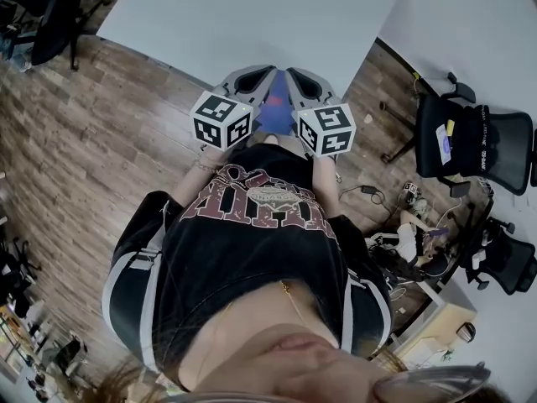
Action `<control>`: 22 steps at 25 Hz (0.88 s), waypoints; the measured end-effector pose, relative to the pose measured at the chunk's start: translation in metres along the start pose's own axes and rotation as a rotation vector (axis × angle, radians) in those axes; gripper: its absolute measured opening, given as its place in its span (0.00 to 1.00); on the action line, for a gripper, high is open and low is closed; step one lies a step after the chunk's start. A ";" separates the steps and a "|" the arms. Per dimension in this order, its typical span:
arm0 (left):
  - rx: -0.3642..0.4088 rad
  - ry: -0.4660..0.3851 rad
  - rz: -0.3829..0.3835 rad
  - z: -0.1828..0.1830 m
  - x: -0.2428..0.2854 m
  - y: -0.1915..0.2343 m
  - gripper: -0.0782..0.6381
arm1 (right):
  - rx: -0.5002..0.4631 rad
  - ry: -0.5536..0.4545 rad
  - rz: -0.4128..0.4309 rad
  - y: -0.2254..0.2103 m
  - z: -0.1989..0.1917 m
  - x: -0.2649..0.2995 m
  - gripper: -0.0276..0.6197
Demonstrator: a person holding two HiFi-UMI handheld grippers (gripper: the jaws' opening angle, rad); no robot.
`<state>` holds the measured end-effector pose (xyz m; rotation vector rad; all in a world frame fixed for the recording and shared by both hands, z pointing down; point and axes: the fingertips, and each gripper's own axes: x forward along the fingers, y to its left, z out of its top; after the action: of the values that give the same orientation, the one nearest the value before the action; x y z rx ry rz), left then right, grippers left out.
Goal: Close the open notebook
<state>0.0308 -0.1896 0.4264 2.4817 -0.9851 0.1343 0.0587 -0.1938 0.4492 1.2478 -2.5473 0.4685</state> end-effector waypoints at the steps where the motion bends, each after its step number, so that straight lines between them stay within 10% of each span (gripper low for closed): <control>1: 0.004 0.001 0.000 0.000 -0.001 -0.001 0.18 | 0.003 0.001 0.001 0.001 -0.001 0.000 0.07; 22: -0.019 0.015 -0.012 -0.004 -0.001 -0.003 0.18 | 0.028 0.001 -0.001 0.003 -0.003 -0.005 0.07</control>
<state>0.0321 -0.1854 0.4289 2.4652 -0.9603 0.1387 0.0599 -0.1873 0.4497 1.2572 -2.5475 0.5058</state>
